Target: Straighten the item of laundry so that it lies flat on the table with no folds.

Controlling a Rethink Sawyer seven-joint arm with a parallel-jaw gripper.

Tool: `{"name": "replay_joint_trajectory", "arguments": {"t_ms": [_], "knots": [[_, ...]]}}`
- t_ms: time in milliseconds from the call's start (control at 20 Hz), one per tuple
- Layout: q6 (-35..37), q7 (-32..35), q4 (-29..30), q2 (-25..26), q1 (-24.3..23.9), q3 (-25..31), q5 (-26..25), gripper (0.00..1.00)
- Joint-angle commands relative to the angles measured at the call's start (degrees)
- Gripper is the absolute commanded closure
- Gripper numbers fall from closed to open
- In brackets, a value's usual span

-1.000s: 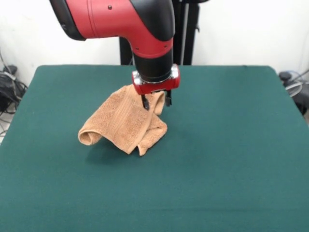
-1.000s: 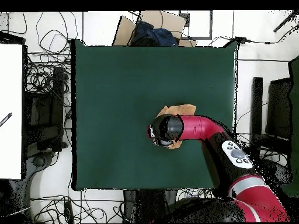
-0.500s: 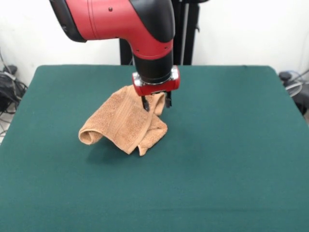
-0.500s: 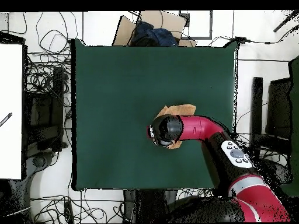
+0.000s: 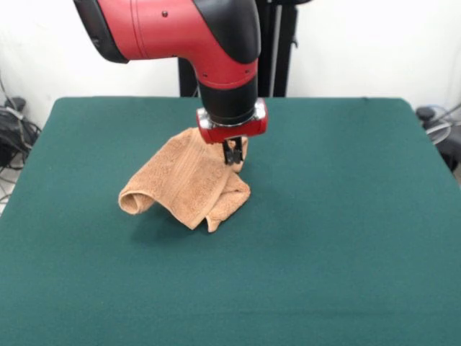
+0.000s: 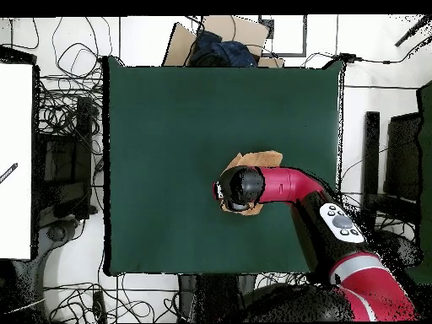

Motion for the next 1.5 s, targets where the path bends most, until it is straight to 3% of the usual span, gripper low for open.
{"name": "replay_joint_trajectory", "arguments": {"t_ms": [50, 500, 750, 1000, 1050, 1500], "knots": [[-3.8, -0.09, -2.38, 1.63, 2.18, 0.24, -4.67, 1.0], [-3.83, 1.01, -0.3, 0.57, 1.51, 0.54, -4.24, 1.0], [-0.79, 1.4, 3.14, -5.22, 1.21, 0.67, -2.3, 1.0], [-3.81, 1.97, 3.86, -2.87, 0.79, 0.52, -3.3, 1.0], [-3.62, 1.52, 3.57, -2.67, 0.68, 0.7, -3.34, 0.0], [-5.87, 2.77, 5.95, -3.81, 0.52, 0.28, -3.74, 0.0]]}}
